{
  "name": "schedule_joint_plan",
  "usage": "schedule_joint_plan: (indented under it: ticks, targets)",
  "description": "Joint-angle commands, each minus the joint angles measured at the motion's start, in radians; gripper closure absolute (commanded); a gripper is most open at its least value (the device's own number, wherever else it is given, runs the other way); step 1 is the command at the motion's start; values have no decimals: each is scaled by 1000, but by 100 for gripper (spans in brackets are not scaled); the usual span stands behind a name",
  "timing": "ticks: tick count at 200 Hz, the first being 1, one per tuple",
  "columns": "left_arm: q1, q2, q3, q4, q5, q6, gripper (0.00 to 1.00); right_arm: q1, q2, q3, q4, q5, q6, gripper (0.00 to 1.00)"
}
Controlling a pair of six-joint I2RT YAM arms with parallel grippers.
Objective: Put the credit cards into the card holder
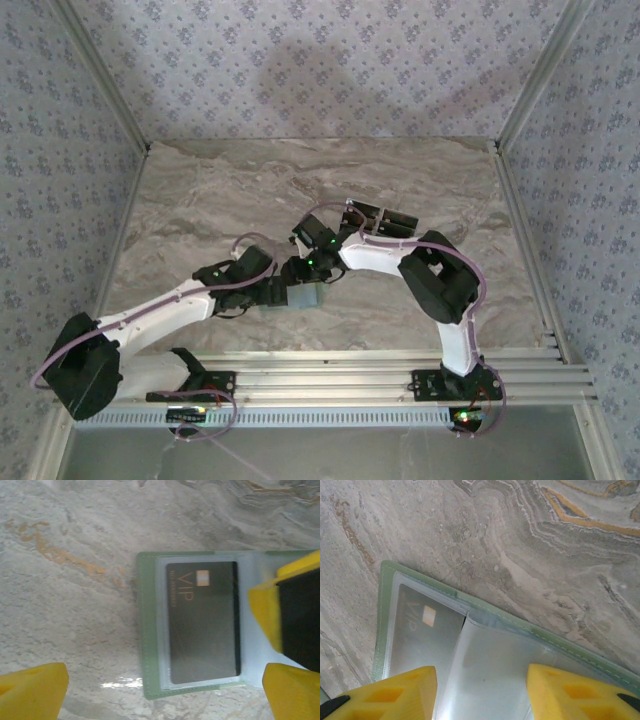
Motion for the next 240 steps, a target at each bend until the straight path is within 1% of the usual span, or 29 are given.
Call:
schedule_joint_plan:
  ticks: [1, 37, 100, 117, 138, 157, 185, 215, 240]
  targets:
    - [-26, -19, -19, 51, -4, -16, 0, 9, 18, -30, -34, -16, 33, 47]
    - [-69, -15, -44, 106, -16, -17, 0, 11, 23, -32, -33, -14, 43, 47]
    - [-118, 12, -64, 194, -41, 0, 0, 15, 22, -30, -35, -13, 52, 47]
    - [-141, 4, -60, 164, -94, -20, 0, 14, 22, -31, -37, -12, 52, 47]
    - [-156, -29, -56, 56, -196, -89, 0, 14, 21, -33, -36, -10, 52, 47]
    - [-157, -81, -78, 15, -223, -116, 0, 15, 17, -36, -36, -7, 52, 47]
    - [-159, -148, -118, 41, -194, -103, 0, 14, 13, -39, -40, -7, 53, 47]
    - [-161, -180, -176, 179, -96, -45, 0, 14, 16, -37, -43, -7, 53, 47]
    - [-177, -180, -202, 263, -59, -2, 0, 14, 19, -37, -44, -8, 52, 47]
